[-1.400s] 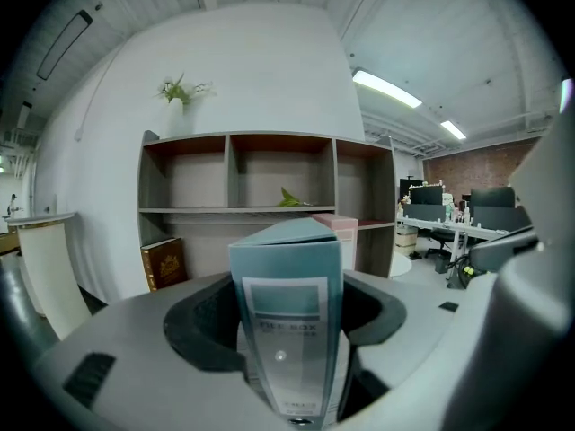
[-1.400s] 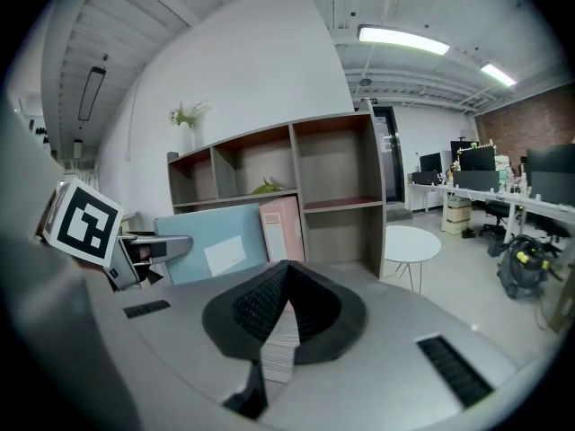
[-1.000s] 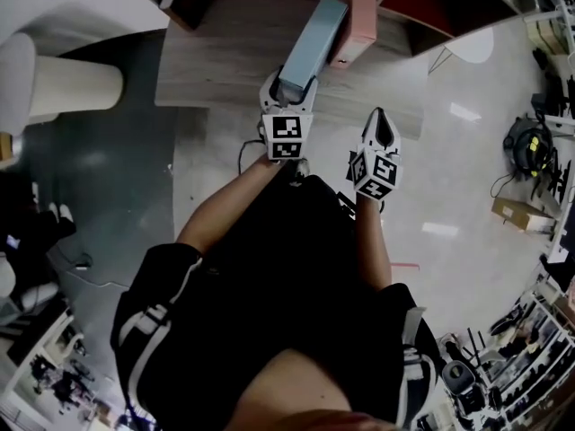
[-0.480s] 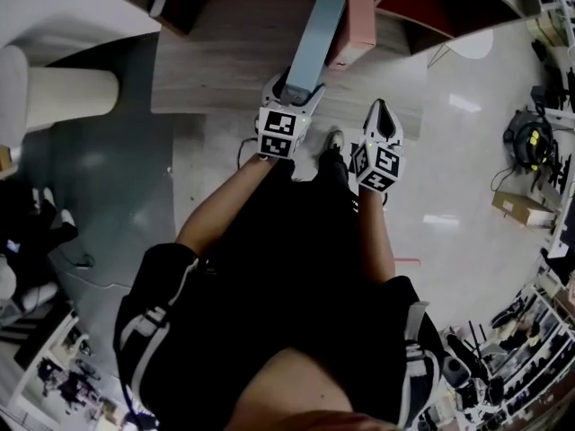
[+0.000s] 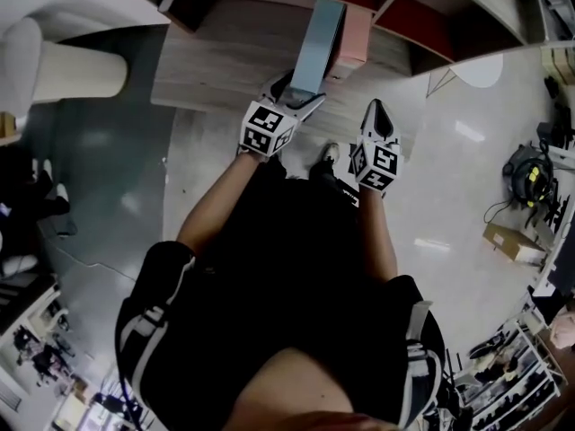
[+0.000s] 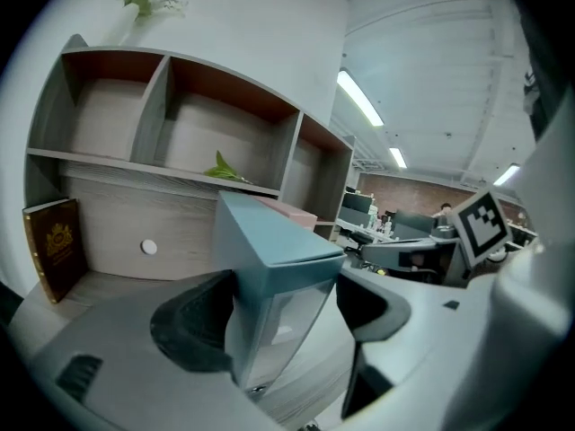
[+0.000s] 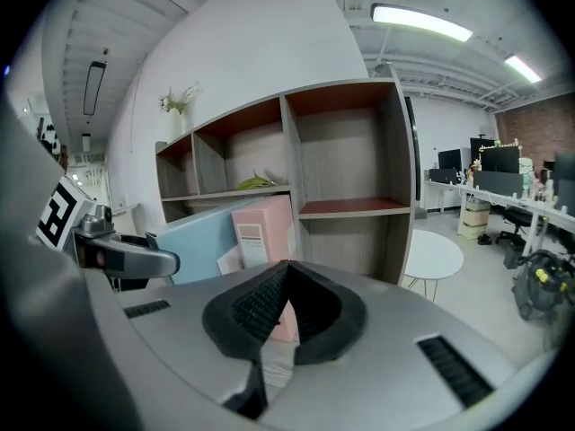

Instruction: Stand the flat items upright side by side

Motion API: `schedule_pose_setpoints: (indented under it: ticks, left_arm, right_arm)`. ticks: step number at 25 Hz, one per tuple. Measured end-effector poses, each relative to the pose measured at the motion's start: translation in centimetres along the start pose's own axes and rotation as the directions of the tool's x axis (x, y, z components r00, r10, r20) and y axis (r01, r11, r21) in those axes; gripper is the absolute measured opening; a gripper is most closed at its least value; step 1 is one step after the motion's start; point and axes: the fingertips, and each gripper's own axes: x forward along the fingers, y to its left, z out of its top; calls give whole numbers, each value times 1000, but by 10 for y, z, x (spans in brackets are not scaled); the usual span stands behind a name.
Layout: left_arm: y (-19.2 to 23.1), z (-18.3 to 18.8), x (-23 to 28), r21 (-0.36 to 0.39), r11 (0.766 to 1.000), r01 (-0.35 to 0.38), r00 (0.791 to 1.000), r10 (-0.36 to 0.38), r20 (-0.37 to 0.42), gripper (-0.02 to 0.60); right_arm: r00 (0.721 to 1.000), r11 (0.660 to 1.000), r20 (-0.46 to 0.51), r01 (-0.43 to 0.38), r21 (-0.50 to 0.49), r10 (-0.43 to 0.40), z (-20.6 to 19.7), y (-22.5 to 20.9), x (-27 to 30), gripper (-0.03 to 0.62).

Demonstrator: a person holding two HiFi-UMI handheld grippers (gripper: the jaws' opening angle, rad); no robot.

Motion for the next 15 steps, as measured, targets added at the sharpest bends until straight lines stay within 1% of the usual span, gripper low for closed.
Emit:
schedule_pose_setpoints:
  ticks: [2, 4, 6, 9, 15]
  left_arm:
    - [-7, -1, 1, 18, 998, 62, 998, -62, -21, 350]
    - [-11, -3, 1, 58, 992, 113, 993, -111, -49, 348]
    - [-9, -6, 2, 103, 986, 129, 990, -122, -73, 348]
    - [-6, -5, 3, 154, 978, 139, 988, -127, -85, 345]
    - [-1, -2, 9, 209, 956, 204, 979, -194, -70, 330]
  right_arm:
    - [1000, 1000, 2, -9, -4, 9, 4, -6, 5, 25]
    - [1000, 1000, 6, -13, -5, 13, 6, -12, 10, 25]
    - [1000, 1000, 5, -16, -3, 16, 7, -16, 12, 25]
    - [1000, 1000, 2, -25, -8, 25, 8, -16, 14, 25]
    - [999, 999, -17, -40, -13, 40, 4, -11, 17, 25]
